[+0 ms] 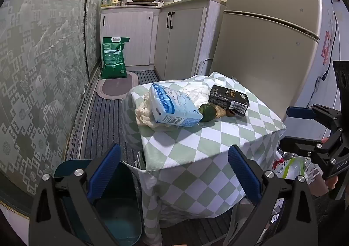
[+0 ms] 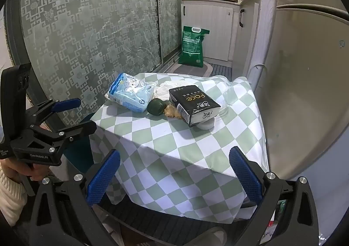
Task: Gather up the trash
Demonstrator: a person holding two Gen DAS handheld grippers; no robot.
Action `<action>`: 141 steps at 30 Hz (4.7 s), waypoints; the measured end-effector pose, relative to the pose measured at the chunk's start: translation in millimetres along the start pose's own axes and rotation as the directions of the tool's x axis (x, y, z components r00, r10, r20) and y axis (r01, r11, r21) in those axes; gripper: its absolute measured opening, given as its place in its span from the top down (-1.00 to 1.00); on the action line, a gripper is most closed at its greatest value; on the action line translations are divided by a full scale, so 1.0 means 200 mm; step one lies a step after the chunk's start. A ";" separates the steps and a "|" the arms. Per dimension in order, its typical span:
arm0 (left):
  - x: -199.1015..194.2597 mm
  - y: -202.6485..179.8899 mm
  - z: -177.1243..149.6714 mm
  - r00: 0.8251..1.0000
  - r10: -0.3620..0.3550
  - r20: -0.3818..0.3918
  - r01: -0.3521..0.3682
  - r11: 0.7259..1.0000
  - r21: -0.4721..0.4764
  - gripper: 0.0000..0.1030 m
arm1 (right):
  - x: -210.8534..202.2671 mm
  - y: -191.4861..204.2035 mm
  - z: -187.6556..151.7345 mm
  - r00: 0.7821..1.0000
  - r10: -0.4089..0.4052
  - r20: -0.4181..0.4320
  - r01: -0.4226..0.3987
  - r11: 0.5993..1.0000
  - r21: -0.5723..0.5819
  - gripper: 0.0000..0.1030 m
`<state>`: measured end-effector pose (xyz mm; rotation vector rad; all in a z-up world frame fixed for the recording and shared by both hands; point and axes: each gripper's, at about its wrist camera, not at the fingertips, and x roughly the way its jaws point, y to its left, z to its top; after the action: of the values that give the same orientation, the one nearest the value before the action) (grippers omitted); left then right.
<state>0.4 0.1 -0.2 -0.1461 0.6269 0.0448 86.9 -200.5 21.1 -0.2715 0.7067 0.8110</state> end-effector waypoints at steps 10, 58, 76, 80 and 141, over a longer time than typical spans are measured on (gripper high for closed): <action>0.00 0.00 0.00 1.000 -0.003 0.004 0.003 1.000 -0.002 -0.94 | 0.00 -0.01 0.00 1.000 -0.003 -0.001 0.003 1.000 0.002 -0.95; -0.02 -0.02 0.01 1.000 -0.004 0.011 0.004 1.000 0.010 -0.94 | -0.01 0.01 0.00 1.000 0.001 0.000 -0.001 1.000 -0.003 -0.95; -0.02 -0.02 0.01 1.000 -0.004 0.011 0.004 1.000 0.011 -0.94 | -0.01 0.01 0.00 1.000 0.002 0.000 -0.002 1.000 -0.005 -0.95; -0.02 -0.02 0.01 1.000 -0.004 0.011 0.004 1.000 0.011 -0.94 | -0.01 0.01 0.00 1.000 0.001 0.000 -0.001 1.000 -0.004 -0.95; 0.31 0.11 0.28 0.989 -0.061 -0.137 0.051 0.996 -0.075 0.73 | 0.04 -0.06 0.11 0.996 0.086 0.012 -0.087 0.990 0.110 -0.11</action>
<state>81.7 30.6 5.3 -0.2378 0.7604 0.0032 110.5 -194.2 31.8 -0.1390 0.7574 0.8517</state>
